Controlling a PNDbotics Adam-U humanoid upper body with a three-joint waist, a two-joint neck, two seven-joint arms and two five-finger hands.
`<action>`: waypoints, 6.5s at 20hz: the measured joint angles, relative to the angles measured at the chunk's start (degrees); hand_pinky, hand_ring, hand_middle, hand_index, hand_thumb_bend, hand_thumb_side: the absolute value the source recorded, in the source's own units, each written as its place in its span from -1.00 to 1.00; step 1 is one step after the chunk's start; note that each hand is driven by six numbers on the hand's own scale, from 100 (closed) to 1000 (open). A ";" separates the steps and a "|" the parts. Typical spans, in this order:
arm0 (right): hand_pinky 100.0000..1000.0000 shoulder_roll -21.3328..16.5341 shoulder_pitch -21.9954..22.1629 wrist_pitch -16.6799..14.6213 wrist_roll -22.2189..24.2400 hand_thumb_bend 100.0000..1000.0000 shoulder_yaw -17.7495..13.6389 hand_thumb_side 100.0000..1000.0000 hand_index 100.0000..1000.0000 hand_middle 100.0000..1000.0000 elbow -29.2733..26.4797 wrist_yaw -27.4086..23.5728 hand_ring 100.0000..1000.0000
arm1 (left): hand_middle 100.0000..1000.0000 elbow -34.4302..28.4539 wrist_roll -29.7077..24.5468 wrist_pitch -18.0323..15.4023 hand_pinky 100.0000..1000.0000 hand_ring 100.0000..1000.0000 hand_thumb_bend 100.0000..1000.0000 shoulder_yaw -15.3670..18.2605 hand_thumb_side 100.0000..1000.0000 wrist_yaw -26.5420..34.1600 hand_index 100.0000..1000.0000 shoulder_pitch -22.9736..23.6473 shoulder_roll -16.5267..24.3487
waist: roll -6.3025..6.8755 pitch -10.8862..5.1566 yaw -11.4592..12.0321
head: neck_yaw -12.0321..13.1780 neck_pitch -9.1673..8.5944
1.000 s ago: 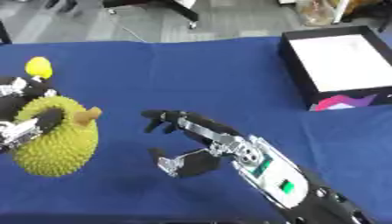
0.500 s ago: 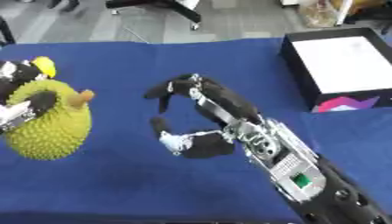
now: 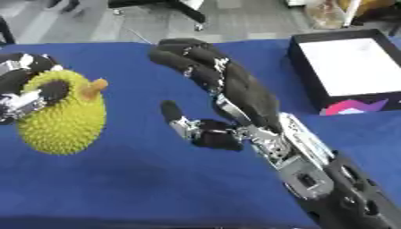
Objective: Pick up the objects with one hand, pass them to the other hand, and then place them into the box on the other side of the table.
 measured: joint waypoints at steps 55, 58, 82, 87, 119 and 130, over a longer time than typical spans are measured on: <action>0.83 0.38 0.22 -7.00 -3.04 -1.00 1.07 -1.00 1.00 0.77 -0.01 0.17 0.83 | -0.95 7.77 0.47 1.65 -0.92 -1.00 -1.00 -5.91 -0.07 -2.19 -0.18 -7.46 -14.23 | -1.60 0.34 0.41 | 1.16 0.00; 0.82 0.38 0.24 -7.27 -2.37 -1.00 1.07 -1.00 1.00 0.75 -0.01 -0.12 0.81 | -0.94 7.67 0.72 1.44 -0.92 -1.00 -1.00 -5.88 -0.06 -1.54 -0.18 -7.47 -14.77 | -1.61 0.34 0.41 | 1.16 0.00; -0.25 1.63 1.79 -8.61 -12.75 -1.00 -0.16 -0.22 0.12 -0.26 -0.03 -12.32 -0.09 | -0.92 6.57 5.26 2.00 -0.91 -1.00 -1.00 -4.84 0.03 4.96 -0.17 -7.34 -16.44 | -1.48 0.33 0.37 | 1.23 0.00; -0.48 1.96 1.76 -6.33 -16.78 -1.00 -1.10 -0.18 -0.10 -0.47 -0.03 -13.44 -0.25 | -0.86 6.31 5.28 2.45 -0.82 -1.00 -1.00 -5.02 -0.05 5.75 -0.10 -7.35 -16.95 | -1.54 0.33 0.30 | 1.30 0.00; 0.81 2.93 3.54 -16.20 -2.85 -0.68 -2.80 -1.00 0.97 0.72 -0.03 3.88 0.74 | -0.90 4.57 4.65 4.77 -0.86 -1.00 -1.00 -4.84 -0.10 5.16 -0.13 -8.42 -13.27 | -1.31 0.32 -0.01 | 1.90 0.00; 0.88 2.92 3.14 -16.12 -5.10 -0.63 -3.19 -1.00 0.97 0.75 -0.03 6.94 0.78 | -0.90 5.63 4.15 5.53 -0.86 -1.00 -1.00 -6.28 -0.12 5.27 -0.13 -9.07 -14.10 | -1.28 0.31 -0.08 | 1.99 0.00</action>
